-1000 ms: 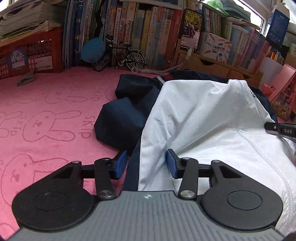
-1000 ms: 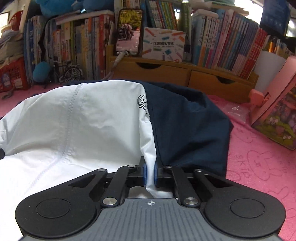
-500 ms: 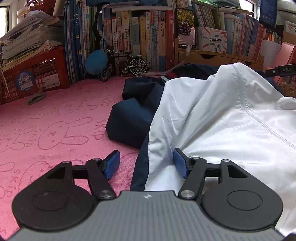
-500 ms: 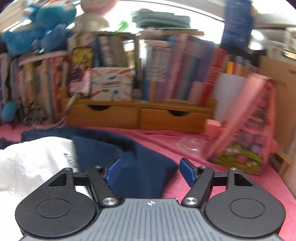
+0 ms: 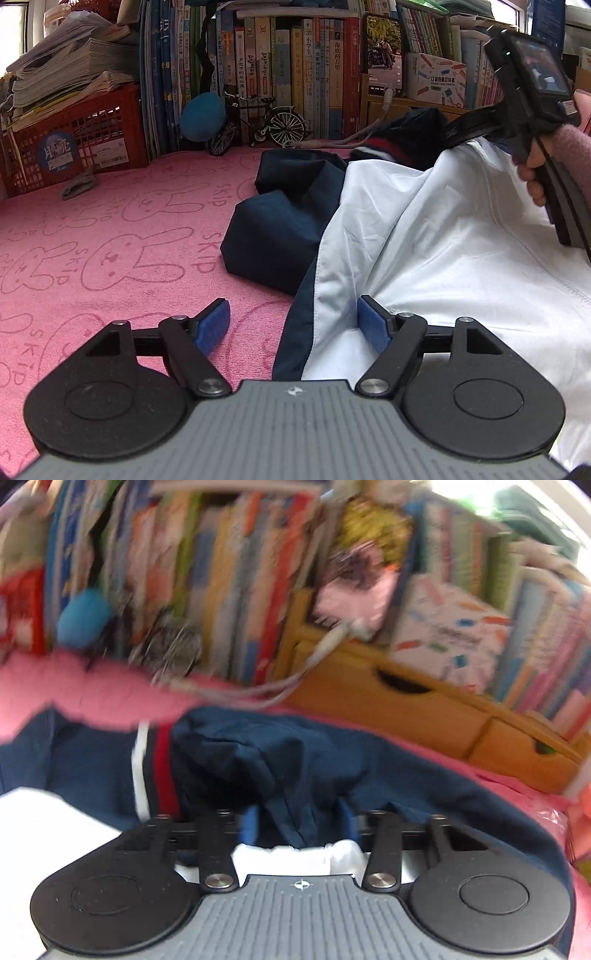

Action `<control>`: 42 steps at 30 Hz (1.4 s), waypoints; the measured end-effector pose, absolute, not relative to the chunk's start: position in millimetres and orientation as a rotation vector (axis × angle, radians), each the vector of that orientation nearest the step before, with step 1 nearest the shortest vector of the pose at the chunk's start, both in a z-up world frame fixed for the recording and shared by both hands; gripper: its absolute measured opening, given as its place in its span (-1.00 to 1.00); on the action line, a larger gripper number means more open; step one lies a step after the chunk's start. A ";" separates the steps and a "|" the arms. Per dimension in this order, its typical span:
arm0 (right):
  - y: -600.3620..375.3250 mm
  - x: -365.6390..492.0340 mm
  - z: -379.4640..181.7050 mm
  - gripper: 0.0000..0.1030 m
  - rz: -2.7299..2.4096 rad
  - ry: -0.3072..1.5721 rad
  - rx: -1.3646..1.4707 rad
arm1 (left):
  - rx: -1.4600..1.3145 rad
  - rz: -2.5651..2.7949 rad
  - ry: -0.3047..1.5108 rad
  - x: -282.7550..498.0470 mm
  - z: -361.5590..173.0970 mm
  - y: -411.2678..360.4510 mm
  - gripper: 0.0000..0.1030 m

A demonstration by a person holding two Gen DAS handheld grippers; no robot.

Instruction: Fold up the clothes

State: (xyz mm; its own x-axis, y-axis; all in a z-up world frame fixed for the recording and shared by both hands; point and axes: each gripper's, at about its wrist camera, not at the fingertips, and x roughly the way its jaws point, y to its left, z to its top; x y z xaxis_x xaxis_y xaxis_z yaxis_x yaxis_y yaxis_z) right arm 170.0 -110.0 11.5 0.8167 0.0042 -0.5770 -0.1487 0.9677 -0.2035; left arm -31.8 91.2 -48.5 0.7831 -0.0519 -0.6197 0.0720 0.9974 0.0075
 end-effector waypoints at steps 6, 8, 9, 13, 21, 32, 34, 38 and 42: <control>-246.2 119.2 77.9 -0.88 -0.302 0.322 -0.109 | 0.031 -0.067 0.668 -31.9 -48.6 91.2 0.50; -307.9 94.5 93.3 -0.88 -0.458 0.280 -0.092 | 0.031 -0.067 0.668 -31.9 -48.6 91.2 0.50; -338.9 85.4 94.8 -0.87 -0.537 0.306 -0.101 | 0.030 -0.067 0.668 -31.9 -48.6 91.2 0.50; -421.1 45.9 89.0 -0.24 -0.644 0.440 -0.055 | 0.031 -0.067 0.667 -31.8 -48.6 91.6 0.50; -389.3 4.0 67.3 0.82 -0.132 0.593 0.105 | 0.029 -0.066 0.667 -32.1 -48.2 91.4 0.51; -85.7 152.9 34.3 0.99 0.141 0.769 -0.119 | 0.022 -0.079 0.668 -31.7 -47.5 92.7 0.54; -76.2 155.9 20.6 0.99 -0.007 0.768 -0.198 | 0.022 -0.080 0.668 -31.4 -47.6 93.0 0.55; -105.3 145.5 1.7 1.00 -0.191 0.782 -0.162 | 0.019 -0.110 0.678 -29.8 -48.9 92.7 0.78; -141.5 135.1 -12.0 1.00 -0.170 0.862 -0.012 | 0.032 -0.127 0.686 -28.9 -49.8 90.1 0.88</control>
